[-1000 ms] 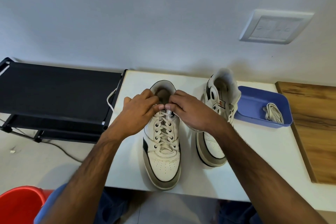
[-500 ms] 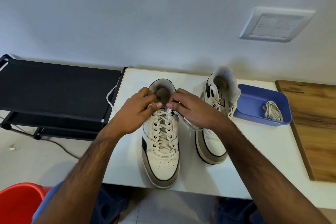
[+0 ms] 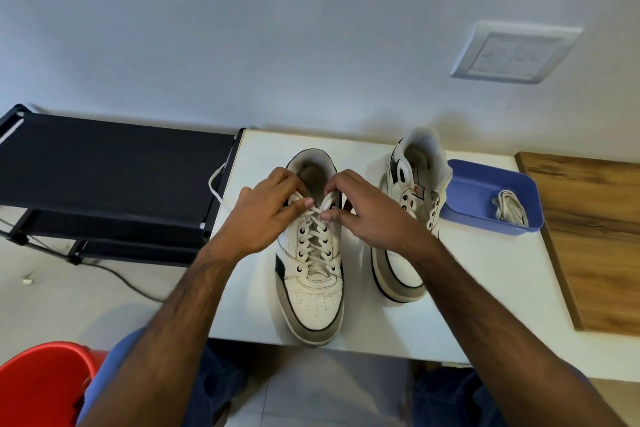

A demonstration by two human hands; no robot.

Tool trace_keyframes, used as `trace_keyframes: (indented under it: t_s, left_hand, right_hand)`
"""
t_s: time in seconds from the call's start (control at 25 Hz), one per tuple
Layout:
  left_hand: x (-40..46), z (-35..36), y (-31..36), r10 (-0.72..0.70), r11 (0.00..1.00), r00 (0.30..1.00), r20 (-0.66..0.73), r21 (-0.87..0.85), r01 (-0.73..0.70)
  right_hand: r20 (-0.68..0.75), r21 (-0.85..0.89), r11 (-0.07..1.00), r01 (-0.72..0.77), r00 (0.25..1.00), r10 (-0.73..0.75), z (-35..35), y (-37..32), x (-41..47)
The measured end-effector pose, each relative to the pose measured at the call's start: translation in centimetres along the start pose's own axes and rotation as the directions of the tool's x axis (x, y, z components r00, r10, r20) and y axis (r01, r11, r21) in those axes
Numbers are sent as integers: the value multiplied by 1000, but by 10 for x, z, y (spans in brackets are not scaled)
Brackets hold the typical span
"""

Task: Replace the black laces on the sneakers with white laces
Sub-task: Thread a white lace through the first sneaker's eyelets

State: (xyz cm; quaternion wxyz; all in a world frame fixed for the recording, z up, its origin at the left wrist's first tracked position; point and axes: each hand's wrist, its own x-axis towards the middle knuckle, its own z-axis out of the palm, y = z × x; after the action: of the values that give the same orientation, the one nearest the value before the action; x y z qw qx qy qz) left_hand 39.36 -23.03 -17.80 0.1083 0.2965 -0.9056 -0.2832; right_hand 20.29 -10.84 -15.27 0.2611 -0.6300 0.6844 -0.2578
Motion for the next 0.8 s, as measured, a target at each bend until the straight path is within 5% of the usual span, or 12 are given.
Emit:
trace_keyframes:
  t_s: [0.24, 0.36, 0.48, 0.56, 0.68, 0.8]
  left_hand:
    - [-35, 10, 11, -131, 946, 984, -122, -313, 87]
    - [-60, 15, 17, -352, 872, 936, -14, -369, 323]
    - [-84, 17, 29, -430, 882, 896, 107, -162, 443]
    - [-98, 15, 34, -432, 900, 901, 40, -50, 434]
    - [-111, 1, 42, -421, 900, 903, -90, -166, 403]
    - [-110, -26, 64, -244, 944, 949, -198, -272, 186]
  right_hand:
    - [-372, 54, 991, -120, 919, 132, 29, -27, -38]
    - [-241, 28, 964, -264, 934, 263, 48, -33, -64]
    - [-138, 18, 939, -344, 929, 343, 57, -31, -77]
    - [-121, 57, 910, -410, 902, 414, 54, -37, -79]
    - [-184, -73, 913, -400, 906, 382, 37, -46, -79]
    - [-196, 151, 958, -243, 943, 270, 10, -59, -76]
